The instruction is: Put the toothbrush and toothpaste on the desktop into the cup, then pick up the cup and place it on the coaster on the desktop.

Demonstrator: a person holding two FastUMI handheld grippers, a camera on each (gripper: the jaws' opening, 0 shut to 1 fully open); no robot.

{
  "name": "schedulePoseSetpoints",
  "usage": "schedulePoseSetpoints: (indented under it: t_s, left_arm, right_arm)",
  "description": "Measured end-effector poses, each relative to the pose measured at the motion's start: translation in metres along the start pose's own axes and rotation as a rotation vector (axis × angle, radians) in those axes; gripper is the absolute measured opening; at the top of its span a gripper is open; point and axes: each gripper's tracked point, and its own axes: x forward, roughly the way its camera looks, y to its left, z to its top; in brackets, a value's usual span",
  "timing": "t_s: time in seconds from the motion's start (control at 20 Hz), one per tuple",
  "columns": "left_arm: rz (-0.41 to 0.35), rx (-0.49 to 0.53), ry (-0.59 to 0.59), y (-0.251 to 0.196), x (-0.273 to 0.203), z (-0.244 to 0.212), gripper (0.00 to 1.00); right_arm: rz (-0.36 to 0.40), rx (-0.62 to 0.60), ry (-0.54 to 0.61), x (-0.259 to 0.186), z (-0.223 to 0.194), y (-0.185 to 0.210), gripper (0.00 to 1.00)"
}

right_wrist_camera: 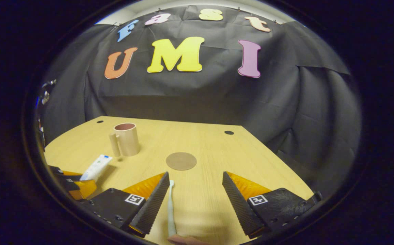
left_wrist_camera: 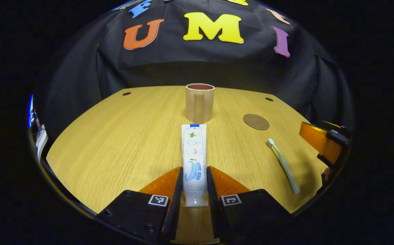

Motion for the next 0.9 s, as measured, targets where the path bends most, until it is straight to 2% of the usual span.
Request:
schedulePoseSetpoints:
  t_s: [0.1,0.25,0.4,0.55,0.7,0.8,0.85,0.9]
  left_arm:
    - [0.016,0.008,-0.079,0.005,-0.010,0.019,0.42]
    - [0.007,-0.026,-0.196,0.006,-0.029,0.046,0.42]
    - [0.022,-0.071,-0.276,0.014,-0.044,0.063,0.42]
    - [0.023,-0.078,-0.328,0.019,-0.051,0.077,0.42]
    - [0.012,-0.086,-0.332,0.019,-0.052,0.079,0.42]
    - [0.009,-0.092,-0.318,0.018,-0.051,0.076,0.42]
    - [0.006,-0.091,-0.315,0.018,-0.050,0.075,0.42]
    - [0.004,-0.091,-0.315,0.018,-0.051,0.076,0.42]
  right_arm:
    - [0.019,0.037,0.071,0.010,-0.017,0.008,0.96]
    - [0.103,0.041,0.186,0.018,-0.043,0.032,0.95]
    - [0.130,0.077,0.241,0.024,-0.057,0.040,0.97]
    - [0.151,0.124,0.299,0.030,-0.066,0.045,0.95]
    - [0.144,0.068,0.305,0.039,-0.071,0.044,0.93]
    - [0.144,0.042,0.318,0.040,-0.073,0.043,0.87]
    - [0.149,0.043,0.329,0.041,-0.073,0.044,0.82]
    - [0.152,0.048,0.329,0.042,-0.073,0.043,0.72]
